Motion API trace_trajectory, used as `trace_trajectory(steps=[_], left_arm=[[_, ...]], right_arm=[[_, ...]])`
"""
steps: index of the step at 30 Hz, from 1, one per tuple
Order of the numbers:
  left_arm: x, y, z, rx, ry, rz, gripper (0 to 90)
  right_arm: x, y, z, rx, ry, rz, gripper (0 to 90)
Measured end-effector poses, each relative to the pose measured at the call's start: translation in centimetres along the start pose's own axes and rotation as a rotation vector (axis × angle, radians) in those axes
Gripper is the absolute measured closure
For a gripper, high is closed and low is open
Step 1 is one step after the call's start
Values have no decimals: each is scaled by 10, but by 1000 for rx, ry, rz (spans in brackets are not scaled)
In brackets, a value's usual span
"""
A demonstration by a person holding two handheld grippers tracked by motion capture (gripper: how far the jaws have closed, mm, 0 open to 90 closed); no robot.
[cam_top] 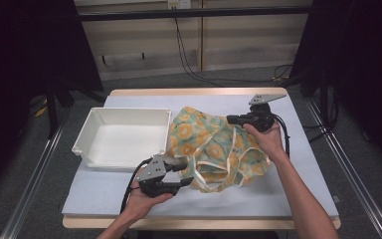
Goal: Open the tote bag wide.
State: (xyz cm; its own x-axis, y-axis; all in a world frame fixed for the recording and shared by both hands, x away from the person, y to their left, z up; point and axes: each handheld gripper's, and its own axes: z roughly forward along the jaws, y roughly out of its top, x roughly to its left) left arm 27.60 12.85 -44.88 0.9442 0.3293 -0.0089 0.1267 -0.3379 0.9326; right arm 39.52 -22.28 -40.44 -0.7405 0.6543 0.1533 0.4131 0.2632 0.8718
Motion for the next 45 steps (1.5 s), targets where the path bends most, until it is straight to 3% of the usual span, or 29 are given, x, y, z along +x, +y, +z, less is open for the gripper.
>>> trace_trajectory(steps=[6, 13, 17, 19, 22, 23, 24, 28, 29, 30, 32, 35, 36, 37, 41, 44, 45], left_arm=[[6, 6, 10, -13, 20, 11, 431], [19, 9, 34, 44, 10, 26, 459], [23, 10, 47, 76, 11, 19, 676], [25, 12, 49, 79, 8, 6, 757], [27, 13, 48, 95, 11, 9, 819], [27, 13, 49, 90, -1, 6, 895], [27, 12, 49, 87, -6, -13, 900], [28, 16, 45, 76, -19, -33, 900], [28, 19, 41, 65, -21, -41, 900], [28, 19, 41, 65, -21, -41, 900], [28, 24, 37, 41, -27, -49, 900], [27, 28, 35, 25, -34, -52, 900], [27, 30, 34, 21, -37, -48, 900], [27, 36, 33, -5, -48, -51, 900], [27, 46, 33, -34, -49, -55, 900], [27, 61, 37, -75, -58, -52, 900], [27, 61, 37, -75, -58, -52, 900]], right_arm=[[-1, -14, 5, 30, 1, 6, 900], [-2, -22, 6, 38, 10, 9, 900], [1, -20, 4, 30, 25, 5, 891], [2, -19, 2, 25, 28, 2, 791], [5, -17, -3, 25, 27, -5, 732], [9, -14, -9, 22, 30, -18, 611], [12, -12, -14, 21, 29, -21, 590], [23, -6, -30, -5, 44, -36, 534], [34, -3, -39, -11, 57, -61, 517], [34, -3, -39, -11, 57, -61, 517], [54, -2, -49, -21, 63, -90, 470], [72, -4, -58, -22, 82, -116, 460], [72, -4, -58, -22, 82, -116, 460], [81, -6, -63, -22, 88, -124, 443], [88, -9, -65, -38, 127, -121, 412], [95, -16, -54, -7, 117, -132, 267], [95, -16, -54, -7, 117, -132, 267]])
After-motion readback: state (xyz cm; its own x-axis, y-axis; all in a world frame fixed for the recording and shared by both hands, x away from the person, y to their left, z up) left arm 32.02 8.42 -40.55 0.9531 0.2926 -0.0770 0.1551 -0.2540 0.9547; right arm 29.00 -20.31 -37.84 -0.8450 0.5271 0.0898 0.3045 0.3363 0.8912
